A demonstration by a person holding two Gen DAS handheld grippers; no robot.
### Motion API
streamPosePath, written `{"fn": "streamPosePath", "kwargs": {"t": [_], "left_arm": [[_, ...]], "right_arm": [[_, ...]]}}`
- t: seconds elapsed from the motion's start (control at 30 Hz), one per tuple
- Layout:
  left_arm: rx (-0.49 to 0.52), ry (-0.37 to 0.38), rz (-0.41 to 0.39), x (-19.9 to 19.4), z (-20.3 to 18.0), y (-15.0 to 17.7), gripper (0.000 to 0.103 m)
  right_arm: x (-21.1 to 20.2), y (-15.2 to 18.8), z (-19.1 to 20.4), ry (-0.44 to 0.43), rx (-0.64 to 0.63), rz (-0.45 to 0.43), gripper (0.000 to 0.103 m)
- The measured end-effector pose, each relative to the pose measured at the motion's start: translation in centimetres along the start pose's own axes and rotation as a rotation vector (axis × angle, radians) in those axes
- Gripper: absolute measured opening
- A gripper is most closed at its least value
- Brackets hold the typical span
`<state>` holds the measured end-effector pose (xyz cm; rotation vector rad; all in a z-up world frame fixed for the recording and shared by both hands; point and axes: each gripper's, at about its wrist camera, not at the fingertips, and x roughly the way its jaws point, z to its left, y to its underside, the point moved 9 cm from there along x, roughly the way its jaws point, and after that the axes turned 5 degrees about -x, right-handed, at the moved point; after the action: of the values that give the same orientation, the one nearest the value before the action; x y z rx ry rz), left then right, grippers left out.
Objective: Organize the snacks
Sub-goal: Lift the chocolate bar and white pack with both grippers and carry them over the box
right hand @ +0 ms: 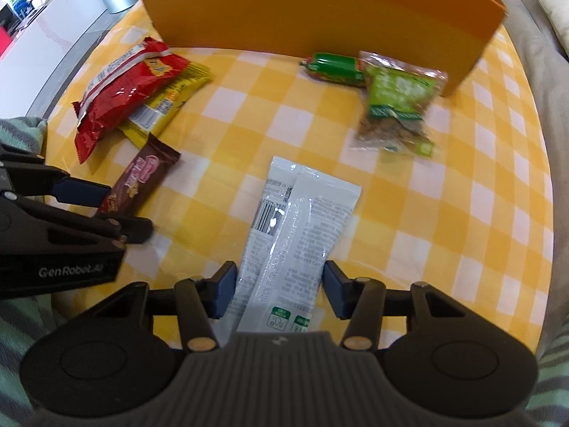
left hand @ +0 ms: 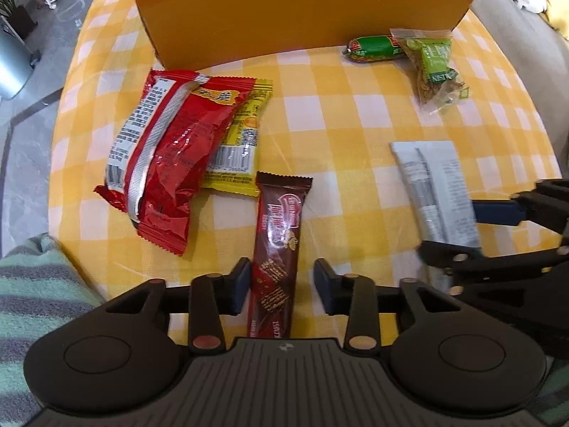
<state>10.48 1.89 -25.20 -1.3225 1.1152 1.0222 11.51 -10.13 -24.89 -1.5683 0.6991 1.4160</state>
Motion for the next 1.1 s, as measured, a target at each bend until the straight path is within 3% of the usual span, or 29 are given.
{"fn": "streamPosePath", "kwargs": {"t": [0.07,0.3,0.4,0.6,1.1], "left_arm": [[-0.02,0.009,-0.001,-0.1,0.3,-0.1,0.026],[-0.034,0.031,-0.021,-0.8,0.1,0.0,0.026],[-0.072,0.095,-0.052,-2.4,-0.5,0.0,0.026],[-0.106,0.148,-0.113,-5.0,-1.1,-0.6,0.026],[-0.066,0.205,-0.334,-12.4,-3.0,-7.1,0.026]], "right_arm": [[-0.3,0.3,-0.4,-0.012,0.018,0.004,0.05],[-1.8,0.4,-0.8,-0.064,0.064,-0.019,0.049],[-2.6,-0.1,-0.7,-0.078,0.075,-0.044,0.049],[-4.7,-0.6,-2.0,-0.082,0.13,-0.108,0.049],[-12.0,-4.4,-4.8,-0.022,0.152,-0.32,0.049]]}}
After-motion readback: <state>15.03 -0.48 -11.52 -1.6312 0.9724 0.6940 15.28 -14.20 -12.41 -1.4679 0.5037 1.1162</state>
